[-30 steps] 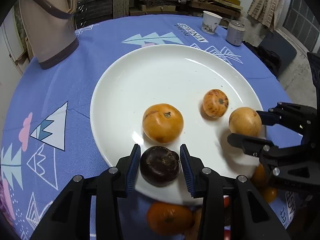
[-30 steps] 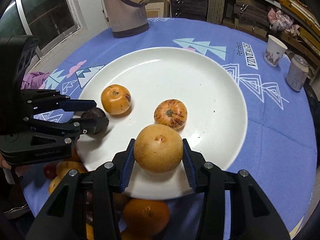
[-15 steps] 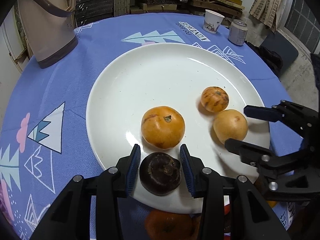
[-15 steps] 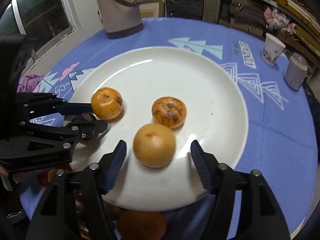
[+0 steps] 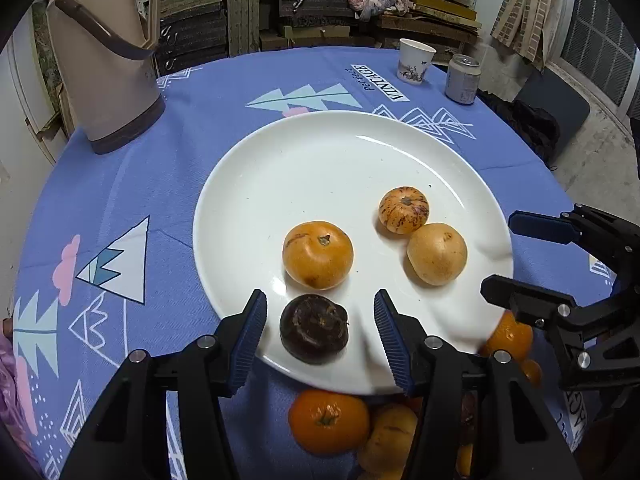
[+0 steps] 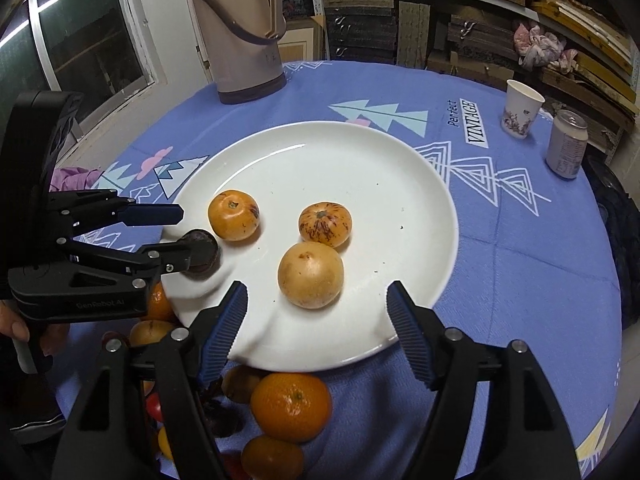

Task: Organize fruits
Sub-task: 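Withdraw both tools from the plate back toward the fruit cluster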

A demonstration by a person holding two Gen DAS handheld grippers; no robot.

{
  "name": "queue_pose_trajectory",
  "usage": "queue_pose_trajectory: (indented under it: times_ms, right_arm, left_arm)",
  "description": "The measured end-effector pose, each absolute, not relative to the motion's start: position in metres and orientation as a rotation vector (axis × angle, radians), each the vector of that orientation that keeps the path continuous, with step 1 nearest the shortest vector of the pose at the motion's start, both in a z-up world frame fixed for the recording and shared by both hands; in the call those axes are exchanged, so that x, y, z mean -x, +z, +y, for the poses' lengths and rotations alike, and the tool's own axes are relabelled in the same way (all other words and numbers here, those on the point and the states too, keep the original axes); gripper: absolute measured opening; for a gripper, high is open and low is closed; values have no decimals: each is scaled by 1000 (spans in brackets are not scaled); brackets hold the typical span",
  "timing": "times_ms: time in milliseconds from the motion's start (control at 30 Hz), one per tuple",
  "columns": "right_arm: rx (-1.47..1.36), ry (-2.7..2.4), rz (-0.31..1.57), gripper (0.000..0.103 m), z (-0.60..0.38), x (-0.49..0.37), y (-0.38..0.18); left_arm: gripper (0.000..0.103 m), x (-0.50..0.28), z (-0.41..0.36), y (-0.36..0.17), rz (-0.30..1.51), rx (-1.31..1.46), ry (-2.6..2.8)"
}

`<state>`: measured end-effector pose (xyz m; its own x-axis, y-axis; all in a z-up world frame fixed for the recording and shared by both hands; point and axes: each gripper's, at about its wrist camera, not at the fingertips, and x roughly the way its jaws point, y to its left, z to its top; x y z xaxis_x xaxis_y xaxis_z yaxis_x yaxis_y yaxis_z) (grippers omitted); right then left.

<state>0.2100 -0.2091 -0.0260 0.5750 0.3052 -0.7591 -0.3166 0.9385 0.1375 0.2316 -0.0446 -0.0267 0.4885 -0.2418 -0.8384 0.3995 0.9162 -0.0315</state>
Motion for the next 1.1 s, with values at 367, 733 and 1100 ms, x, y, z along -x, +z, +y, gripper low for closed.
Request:
queue_pose_trajectory:
  times_ms: [367,733,1100]
  right_arm:
    - [14,358,867,70,-208,-191,-16]
    - [-37,342,855,73,-218,-158,-16]
    - [-70,320,879,76,-225,-102,-32]
  left_arm:
    - [57,-211,-31,-19,968,-179,-386]
    - [58,-181,-4,-16,957,-166,-378]
    - [65,-139,7,-27,970,-170,-392]
